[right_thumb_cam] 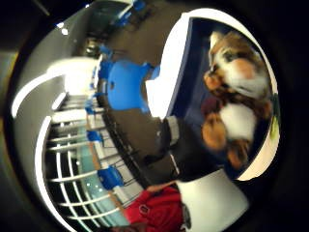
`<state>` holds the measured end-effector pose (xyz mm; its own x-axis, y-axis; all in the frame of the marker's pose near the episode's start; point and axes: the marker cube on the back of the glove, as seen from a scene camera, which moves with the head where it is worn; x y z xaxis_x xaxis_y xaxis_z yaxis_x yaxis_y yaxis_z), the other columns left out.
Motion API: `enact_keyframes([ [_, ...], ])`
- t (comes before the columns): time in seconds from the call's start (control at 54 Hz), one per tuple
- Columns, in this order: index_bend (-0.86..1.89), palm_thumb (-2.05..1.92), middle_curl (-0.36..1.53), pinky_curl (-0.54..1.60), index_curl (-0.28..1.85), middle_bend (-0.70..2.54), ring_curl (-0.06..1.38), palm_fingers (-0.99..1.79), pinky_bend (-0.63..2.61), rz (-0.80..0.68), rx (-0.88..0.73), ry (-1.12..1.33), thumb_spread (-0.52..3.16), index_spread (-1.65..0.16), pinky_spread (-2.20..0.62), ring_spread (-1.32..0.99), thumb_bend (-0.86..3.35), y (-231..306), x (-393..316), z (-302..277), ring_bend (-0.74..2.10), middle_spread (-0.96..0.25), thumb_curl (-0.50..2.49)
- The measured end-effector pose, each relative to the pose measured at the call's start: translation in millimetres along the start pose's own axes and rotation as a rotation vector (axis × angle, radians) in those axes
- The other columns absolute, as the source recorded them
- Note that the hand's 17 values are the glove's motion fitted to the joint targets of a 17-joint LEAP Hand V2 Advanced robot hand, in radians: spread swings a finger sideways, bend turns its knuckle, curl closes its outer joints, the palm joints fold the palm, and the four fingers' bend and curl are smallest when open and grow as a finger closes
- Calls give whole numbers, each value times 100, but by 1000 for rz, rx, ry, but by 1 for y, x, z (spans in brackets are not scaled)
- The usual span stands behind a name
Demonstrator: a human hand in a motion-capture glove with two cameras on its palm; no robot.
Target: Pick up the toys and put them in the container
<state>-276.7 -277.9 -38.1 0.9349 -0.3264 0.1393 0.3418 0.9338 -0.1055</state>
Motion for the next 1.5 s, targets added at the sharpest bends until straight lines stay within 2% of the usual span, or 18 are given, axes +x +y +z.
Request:
enact_keyframes([
  [0.074, 0, 15, 20, 47, 64, 3, 28, -41, 148, 29, 43, 2, 120, -43, -9, -7, -10, 6, 26, -4, 11, -6, 70],
  [0.185, 3, -7, 18, 48, 51, 6, 22, -42, 156, 138, 85, 53, 118, -38, 2, 2, -10, 14, 81, -6, 12, -2, 57],
  [0.333, 10, -12, 17, 45, 42, 8, 20, -36, 150, 310, 99, 62, 114, -36, 9, 7, -9, 23, 168, -7, 13, -2, 45],
  [0.518, 11, -11, 16, 41, 35, 8, 18, -34, 147, 407, 55, 17, 111, -36, 13, 9, -9, 33, 236, 20, 13, -2, 34],
  [0.685, 10, -9, 15, 40, 30, 8, 17, -36, 149, 486, -5, 82, 107, -35, 14, 9, -7, 32, 272, 51, 13, -2, 29],
  [1.111, 9, 0, 18, 37, 22, 11, 13, -27, 145, 457, -77, 186, 108, -34, 12, 9, -2, 14, 287, 88, 16, -3, 26],
  [1.315, 7, 21, 21, 34, 15, 20, 24, -3, 135, 468, -65, 238, 128, -36, 1, 4, 8, 11, 287, 85, 51, -6, 32],
  [1.444, 12, 36, 24, 31, 14, 22, 31, 43, 133, 450, 16, 318, 142, -39, -22, -16, 18, 11, 287, 78, 82, -16, 37],
  [1.5, 12, 41, 25, 31, 15, 23, 33, 49, 132, 436, 52, 317, 147, -39, -27, -23, 22, 13, 285, 69, 87, -20, 40],
])
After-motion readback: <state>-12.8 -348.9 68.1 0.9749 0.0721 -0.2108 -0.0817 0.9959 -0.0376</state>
